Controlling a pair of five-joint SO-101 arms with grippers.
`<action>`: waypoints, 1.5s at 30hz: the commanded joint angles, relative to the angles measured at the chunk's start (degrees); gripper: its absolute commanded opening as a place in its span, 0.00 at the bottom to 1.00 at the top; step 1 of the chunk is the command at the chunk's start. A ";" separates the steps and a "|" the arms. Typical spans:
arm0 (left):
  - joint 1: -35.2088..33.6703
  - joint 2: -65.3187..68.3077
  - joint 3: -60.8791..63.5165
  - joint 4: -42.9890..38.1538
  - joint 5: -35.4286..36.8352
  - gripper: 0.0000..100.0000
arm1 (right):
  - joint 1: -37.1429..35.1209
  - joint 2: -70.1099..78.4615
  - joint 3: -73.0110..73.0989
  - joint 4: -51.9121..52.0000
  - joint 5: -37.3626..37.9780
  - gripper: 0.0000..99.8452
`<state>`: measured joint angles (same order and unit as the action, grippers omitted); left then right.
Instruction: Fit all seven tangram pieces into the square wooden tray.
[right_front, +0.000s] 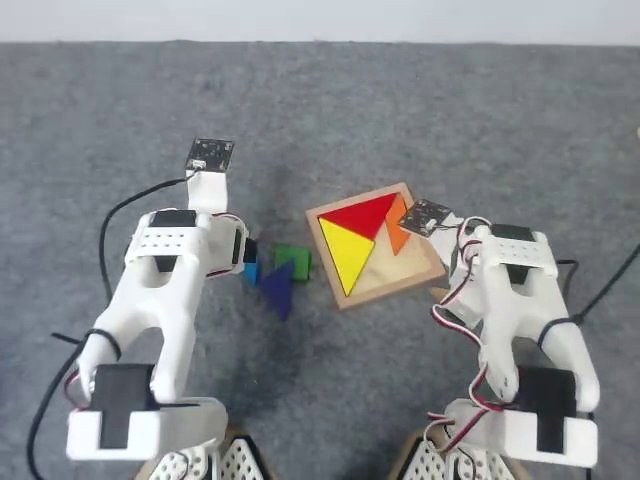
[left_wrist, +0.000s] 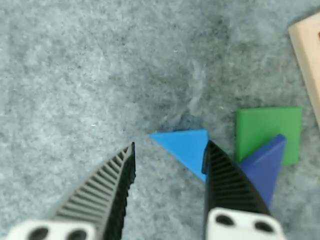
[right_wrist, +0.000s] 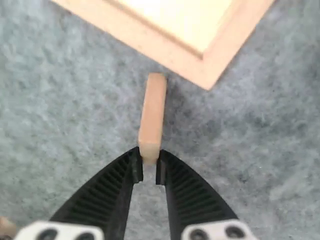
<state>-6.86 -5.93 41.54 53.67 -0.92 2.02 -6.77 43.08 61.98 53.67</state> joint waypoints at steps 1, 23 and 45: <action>0.00 -0.26 -2.51 0.44 -0.35 0.21 | -1.54 -0.31 -3.25 0.75 -2.99 0.01; 0.00 -0.18 -2.24 -0.88 -0.26 0.21 | -18.42 0.40 -34.11 9.45 -35.34 0.01; 2.29 -0.26 -1.27 -1.23 -0.35 0.22 | -23.25 22.20 -51.78 14.11 -31.82 0.01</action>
<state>-5.98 -5.76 41.54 53.58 -0.66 -20.84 15.56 -2.02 70.33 20.97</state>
